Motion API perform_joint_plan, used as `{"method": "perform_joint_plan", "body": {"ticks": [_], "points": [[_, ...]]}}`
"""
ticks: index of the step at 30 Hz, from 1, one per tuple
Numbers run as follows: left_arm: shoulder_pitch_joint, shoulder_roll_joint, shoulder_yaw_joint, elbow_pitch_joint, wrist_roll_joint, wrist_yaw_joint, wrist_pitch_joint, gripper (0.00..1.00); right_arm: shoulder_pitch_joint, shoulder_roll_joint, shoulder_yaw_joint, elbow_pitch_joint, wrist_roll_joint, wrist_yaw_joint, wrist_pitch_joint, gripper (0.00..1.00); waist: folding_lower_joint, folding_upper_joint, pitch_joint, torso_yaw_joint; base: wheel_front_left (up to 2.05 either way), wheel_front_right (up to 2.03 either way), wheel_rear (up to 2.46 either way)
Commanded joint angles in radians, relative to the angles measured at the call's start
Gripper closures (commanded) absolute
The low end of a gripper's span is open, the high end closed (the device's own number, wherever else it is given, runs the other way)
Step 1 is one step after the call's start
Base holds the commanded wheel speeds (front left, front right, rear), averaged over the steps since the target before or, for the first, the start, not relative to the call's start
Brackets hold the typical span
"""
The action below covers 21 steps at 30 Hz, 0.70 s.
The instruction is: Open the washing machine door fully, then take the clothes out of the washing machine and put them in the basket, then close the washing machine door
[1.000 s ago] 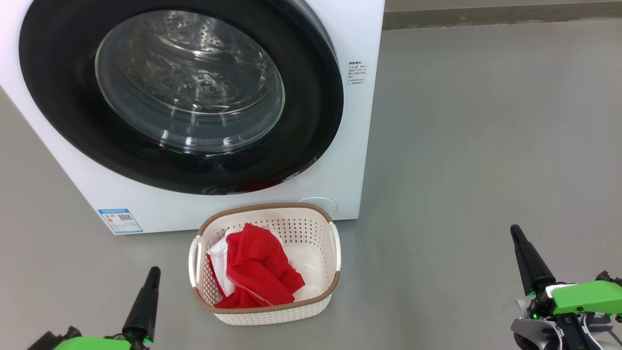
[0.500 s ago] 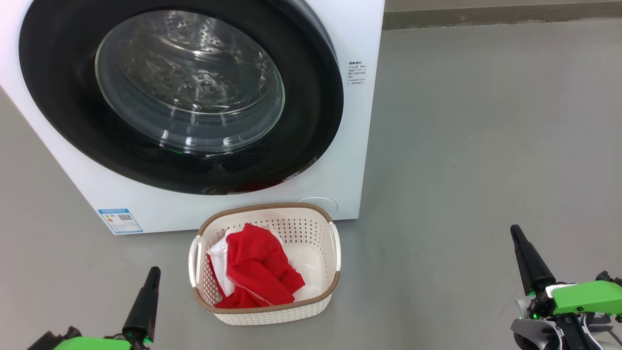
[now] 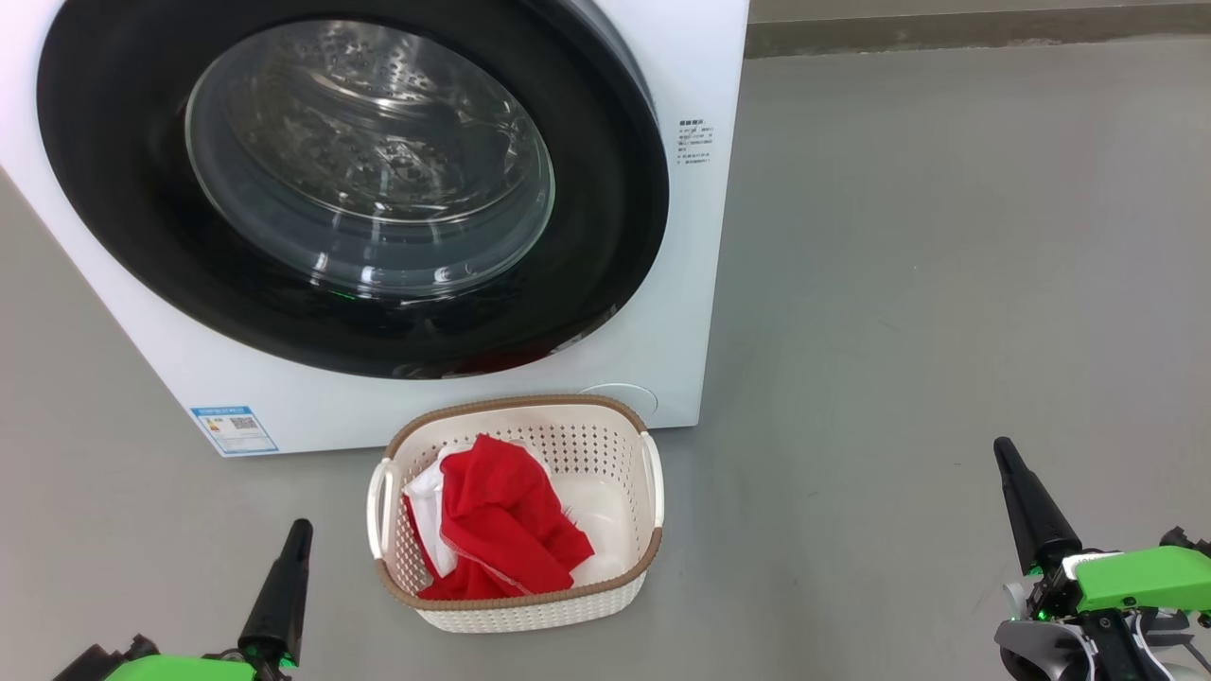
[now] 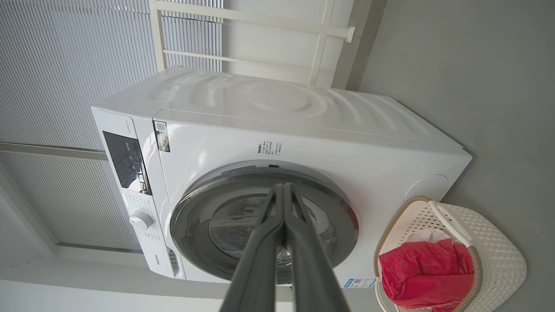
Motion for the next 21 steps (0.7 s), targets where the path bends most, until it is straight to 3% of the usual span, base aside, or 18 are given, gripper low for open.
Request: {"method": "perform_joint_plan", "body": {"ticks": [1,21], "points": [[-0.04,0.008,0.035,-0.02,-0.007,-0.007,0.003,1.0,-0.04,-0.008,0.013,-0.025,0.005,-0.001,0.006,1.0,0.0,0.0,0.0,0.0,0.0,0.0,0.0],[-0.04,0.008,0.035,-0.02,-0.007,-0.007,0.003,1.0,-0.04,-0.008,0.013,-0.025,0.005,-0.001,0.006,1.0,0.0,0.0,0.0,0.0,0.0,0.0,0.0]]}}
